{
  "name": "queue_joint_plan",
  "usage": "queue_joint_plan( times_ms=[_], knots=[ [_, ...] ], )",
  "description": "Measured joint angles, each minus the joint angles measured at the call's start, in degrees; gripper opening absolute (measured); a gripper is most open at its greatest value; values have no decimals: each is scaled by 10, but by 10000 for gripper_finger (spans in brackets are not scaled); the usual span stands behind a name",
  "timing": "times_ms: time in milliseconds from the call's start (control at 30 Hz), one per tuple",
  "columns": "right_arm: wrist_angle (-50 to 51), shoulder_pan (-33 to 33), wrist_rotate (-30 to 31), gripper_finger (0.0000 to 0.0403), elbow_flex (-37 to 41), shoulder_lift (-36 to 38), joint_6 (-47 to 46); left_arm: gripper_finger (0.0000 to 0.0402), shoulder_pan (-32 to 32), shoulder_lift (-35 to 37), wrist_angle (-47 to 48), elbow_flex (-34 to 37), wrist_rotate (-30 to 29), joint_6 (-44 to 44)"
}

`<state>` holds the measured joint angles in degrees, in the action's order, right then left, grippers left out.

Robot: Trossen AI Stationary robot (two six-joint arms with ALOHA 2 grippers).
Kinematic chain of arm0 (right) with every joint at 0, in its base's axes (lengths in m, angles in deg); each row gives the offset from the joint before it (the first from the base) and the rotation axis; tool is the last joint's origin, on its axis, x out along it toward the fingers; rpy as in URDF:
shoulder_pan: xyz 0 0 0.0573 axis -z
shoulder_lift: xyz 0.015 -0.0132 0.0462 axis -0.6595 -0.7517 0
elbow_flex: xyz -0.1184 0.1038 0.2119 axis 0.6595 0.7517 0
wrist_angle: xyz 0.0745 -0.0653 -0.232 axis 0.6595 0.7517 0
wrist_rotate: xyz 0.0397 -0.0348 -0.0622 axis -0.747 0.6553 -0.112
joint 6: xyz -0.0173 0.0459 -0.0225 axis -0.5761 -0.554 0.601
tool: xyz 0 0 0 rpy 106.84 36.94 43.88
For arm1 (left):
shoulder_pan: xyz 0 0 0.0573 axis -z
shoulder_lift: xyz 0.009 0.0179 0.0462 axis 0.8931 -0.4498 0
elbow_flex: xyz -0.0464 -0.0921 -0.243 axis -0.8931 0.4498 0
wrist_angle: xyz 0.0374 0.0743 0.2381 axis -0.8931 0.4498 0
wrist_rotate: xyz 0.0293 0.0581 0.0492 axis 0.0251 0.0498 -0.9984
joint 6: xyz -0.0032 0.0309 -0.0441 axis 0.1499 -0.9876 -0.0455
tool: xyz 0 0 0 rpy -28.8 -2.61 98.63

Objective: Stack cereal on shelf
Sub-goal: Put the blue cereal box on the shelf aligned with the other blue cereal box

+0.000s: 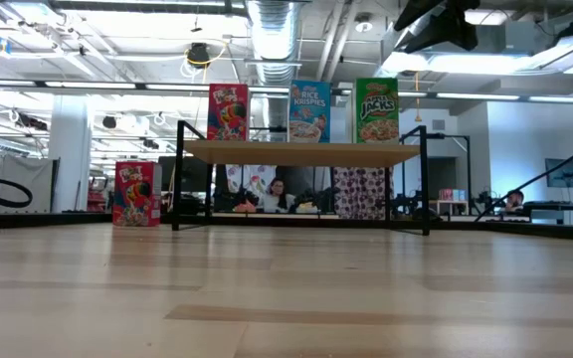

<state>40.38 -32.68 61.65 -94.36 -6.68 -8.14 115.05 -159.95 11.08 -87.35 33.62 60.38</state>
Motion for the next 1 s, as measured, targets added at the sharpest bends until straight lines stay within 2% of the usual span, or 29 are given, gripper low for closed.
queue_joint_plan(
  times_ms=[267, 500, 833, 1000],
  knots=[
    [0, 0, 0, 235, 0, 0, -1, 286, 4, 0, -17, 31, 16, 3],
    [0, 0, 0, 235, 0, 0, -1, 283, 4, 1, -78, 51, 35, -16],
    [0, 0, 0, 235, 0, 0, -1, 213, 4, 1, -78, 51, 30, -48],
    [0, 0, 0, 235, 0, 0, -1, 192, 4, 1, -78, 51, 30, -59]
  ],
)
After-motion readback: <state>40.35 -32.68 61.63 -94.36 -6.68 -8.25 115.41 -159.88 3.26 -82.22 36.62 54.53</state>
